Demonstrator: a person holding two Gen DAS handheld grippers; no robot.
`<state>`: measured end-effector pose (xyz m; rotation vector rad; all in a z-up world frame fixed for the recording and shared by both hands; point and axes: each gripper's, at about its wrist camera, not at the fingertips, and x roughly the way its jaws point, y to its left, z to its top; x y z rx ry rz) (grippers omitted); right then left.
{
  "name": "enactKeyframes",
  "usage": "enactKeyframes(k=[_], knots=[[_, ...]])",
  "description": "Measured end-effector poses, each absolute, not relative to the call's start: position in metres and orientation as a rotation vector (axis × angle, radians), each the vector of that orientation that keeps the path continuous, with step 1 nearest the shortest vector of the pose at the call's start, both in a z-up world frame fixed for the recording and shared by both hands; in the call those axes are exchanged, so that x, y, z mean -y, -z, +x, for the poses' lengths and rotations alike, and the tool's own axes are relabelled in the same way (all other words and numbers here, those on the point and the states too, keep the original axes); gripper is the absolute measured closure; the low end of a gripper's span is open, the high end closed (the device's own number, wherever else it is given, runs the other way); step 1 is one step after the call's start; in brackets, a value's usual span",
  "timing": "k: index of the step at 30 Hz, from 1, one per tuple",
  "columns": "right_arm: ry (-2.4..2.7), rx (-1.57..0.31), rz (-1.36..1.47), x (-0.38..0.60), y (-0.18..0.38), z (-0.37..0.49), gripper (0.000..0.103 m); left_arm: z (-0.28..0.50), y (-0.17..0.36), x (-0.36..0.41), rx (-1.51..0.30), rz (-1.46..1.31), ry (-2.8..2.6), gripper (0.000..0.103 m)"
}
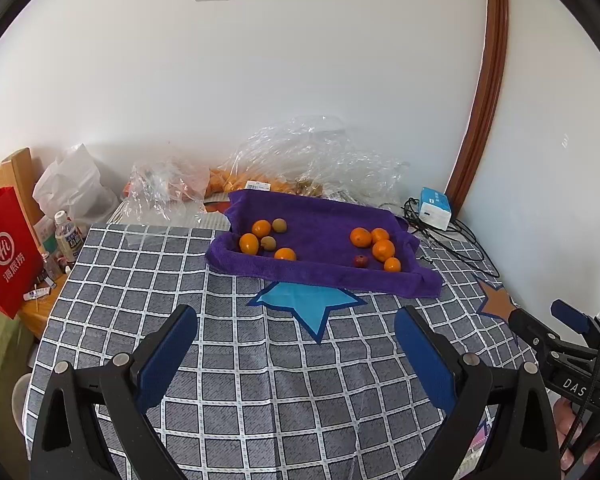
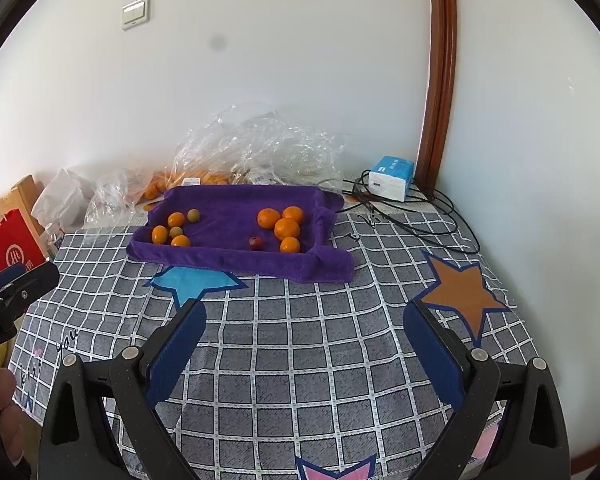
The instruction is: Organize fruits
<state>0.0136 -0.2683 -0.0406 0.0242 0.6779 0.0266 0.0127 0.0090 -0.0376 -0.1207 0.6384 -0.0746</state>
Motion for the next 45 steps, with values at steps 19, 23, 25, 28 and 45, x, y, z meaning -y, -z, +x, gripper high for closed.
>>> enactKeyframes(k=[19, 23, 25, 28, 45], knots=[[-0.028, -0.678, 0.027, 0.2682, 0.0420, 0.0117, 0.005, 0.0102, 0.0368, -0.0098, -0.642, -0.128, 0.069, 0.003], [-0.026, -0.677, 0.026, 0.2685, 0.0424, 0.0109, 0.005, 0.0101, 0.0364, -0.0098, -0.640, -0.126, 0.068, 0.003], [-0.025, -0.677, 0.026, 0.2684, 0.0423, 0.0110, 0.005, 0.0094, 0.0361, -0.0103, -0.640, -0.125, 0.068, 0.003], [-0.027, -0.677, 0.027, 0.2680, 0.0424, 0.0112, 0.005, 0.0096, 0.0362, -0.0100, -0.641, -0.125, 0.067, 0.003], [-0.029, -0.673, 0.028, 0.2665, 0.0412, 0.0104, 0.005, 0.0085, 0.0339, -0.0109, -0.641, -0.126, 0.067, 0.003]])
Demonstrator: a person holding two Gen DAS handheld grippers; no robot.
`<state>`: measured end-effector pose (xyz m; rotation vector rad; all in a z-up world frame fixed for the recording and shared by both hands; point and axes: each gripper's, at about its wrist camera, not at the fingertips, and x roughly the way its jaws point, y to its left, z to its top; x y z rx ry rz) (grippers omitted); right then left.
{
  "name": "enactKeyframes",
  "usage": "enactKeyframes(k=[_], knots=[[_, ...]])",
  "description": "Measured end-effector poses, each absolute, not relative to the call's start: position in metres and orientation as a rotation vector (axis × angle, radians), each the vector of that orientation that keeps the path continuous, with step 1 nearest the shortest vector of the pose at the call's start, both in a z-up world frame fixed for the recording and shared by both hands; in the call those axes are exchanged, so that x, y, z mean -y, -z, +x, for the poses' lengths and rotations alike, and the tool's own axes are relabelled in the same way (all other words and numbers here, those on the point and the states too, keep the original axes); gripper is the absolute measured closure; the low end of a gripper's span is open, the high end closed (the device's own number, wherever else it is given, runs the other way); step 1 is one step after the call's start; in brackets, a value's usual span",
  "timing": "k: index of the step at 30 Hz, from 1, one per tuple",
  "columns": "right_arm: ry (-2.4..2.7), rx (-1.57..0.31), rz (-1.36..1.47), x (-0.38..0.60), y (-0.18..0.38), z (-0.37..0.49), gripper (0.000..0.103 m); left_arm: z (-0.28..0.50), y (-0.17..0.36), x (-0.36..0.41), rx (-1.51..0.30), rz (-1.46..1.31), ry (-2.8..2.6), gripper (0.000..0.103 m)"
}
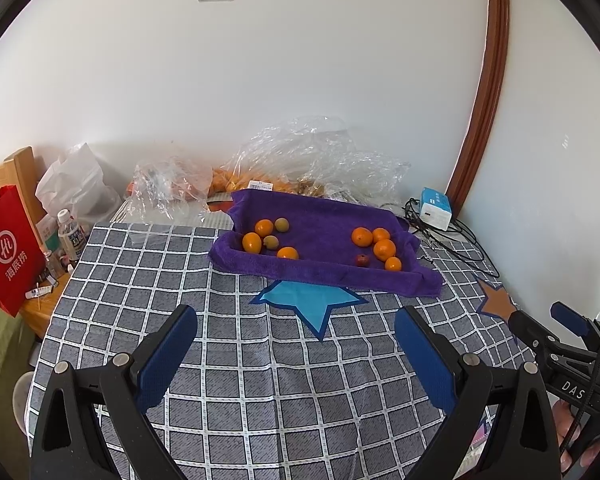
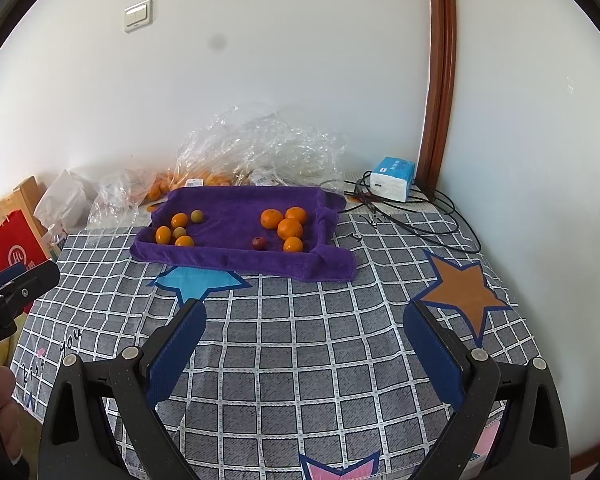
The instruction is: Organize fruits
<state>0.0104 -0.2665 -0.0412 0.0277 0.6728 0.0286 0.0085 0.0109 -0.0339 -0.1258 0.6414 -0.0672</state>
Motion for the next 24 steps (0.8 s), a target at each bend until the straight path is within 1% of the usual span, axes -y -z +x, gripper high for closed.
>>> enactKeyframes(k=[24], knots=[[-0.036, -0.674, 0.019, 0.2650, 0.0425, 0.0120, 0.005, 0.0136, 0.0383, -0.0105, -0.649, -0.093, 0.083, 0.003]])
